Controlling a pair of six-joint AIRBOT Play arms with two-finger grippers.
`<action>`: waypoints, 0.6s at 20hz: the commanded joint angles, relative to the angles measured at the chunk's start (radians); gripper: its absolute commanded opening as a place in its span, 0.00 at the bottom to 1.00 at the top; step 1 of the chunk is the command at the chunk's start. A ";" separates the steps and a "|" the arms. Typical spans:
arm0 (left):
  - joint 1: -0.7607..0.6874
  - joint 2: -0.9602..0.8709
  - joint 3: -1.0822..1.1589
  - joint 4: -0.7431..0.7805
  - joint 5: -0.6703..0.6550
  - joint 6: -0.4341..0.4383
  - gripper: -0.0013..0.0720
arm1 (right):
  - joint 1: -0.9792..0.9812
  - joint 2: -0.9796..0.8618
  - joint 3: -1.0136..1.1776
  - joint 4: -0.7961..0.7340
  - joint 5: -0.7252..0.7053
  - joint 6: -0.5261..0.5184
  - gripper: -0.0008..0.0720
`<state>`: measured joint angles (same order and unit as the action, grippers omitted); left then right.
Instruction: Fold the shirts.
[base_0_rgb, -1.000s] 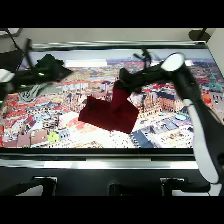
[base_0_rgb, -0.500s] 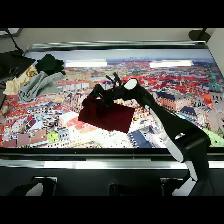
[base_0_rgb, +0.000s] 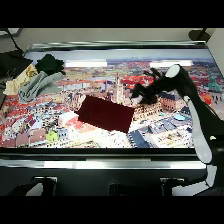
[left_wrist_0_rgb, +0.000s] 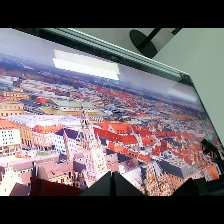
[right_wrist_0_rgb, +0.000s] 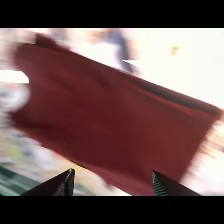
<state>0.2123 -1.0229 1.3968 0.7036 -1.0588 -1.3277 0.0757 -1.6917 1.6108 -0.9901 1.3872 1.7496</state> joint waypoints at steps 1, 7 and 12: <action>0.000 0.001 0.000 0.008 0.001 0.000 0.06 | -0.100 0.068 -0.205 -0.111 0.101 0.010 0.84; -0.002 0.001 0.000 0.004 0.000 -0.013 0.06 | 0.015 -0.002 -0.436 0.216 -0.243 -0.066 0.84; -0.002 0.001 0.000 0.004 0.001 -0.027 0.06 | 0.072 -0.037 -0.435 0.299 -0.353 -0.142 0.33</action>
<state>0.2111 -1.0225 1.3968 0.7078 -1.0584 -1.3472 0.1223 -1.7130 1.1900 -0.7547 1.1282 1.6409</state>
